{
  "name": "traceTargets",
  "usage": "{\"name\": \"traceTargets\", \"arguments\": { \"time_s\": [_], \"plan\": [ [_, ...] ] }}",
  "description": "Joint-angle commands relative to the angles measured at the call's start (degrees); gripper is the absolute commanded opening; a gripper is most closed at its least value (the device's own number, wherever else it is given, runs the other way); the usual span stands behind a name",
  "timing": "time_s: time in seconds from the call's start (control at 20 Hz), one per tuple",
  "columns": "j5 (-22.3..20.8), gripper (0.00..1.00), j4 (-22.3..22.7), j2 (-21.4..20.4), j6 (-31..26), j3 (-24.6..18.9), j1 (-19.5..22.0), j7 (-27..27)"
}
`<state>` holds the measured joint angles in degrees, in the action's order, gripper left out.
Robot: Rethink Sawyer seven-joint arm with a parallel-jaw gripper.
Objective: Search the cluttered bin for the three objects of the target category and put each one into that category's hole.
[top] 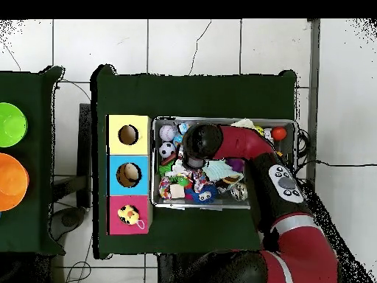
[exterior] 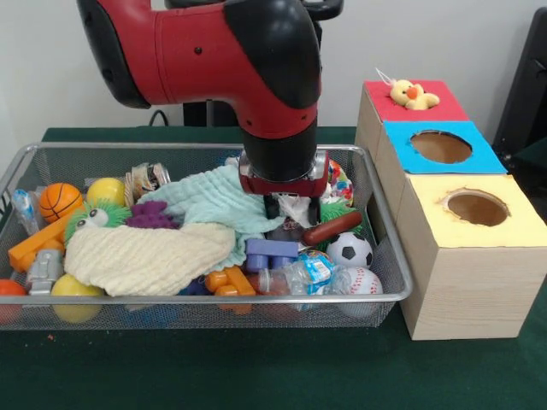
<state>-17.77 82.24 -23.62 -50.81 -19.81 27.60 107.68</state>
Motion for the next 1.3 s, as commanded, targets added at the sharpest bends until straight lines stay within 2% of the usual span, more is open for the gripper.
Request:
{"name": "traceTargets", "arguments": {
  "time_s": [0.05,0.15,0.25,0.5,0.8,0.95,1.0,1.05,1.1,1.3],
  "plan": [
    [3.3,1.0,-2.6,3.6,-9.2,6.6,-2.3,12.4],
    [2.7,1.0,-2.0,3.9,-8.6,7.6,-2.1,10.9],
    [0.2,1.0,-2.7,4.8,-7.0,8.9,-2.0,7.7],
    [-9.0,1.0,-5.8,7.4,0.5,13.1,-2.4,1.3],
    [-12.5,1.0,-7.3,9.2,4.7,11.5,0.9,-5.3],
    [-15.2,1.0,-9.4,10.0,3.3,11.6,1.0,-8.4],
    [-17.2,1.0,-11.2,10.4,-0.9,12.4,0.3,-11.2],
    [-18.2,1.0,-11.9,10.4,-1.7,12.5,0.2,-12.4],
    [-18.1,1.0,-12.2,10.7,-0.3,11.7,1.1,-12.4],
    [-21.9,1.0,-15.0,11.3,-2.0,11.4,1.8,-17.0]
  ]
}}
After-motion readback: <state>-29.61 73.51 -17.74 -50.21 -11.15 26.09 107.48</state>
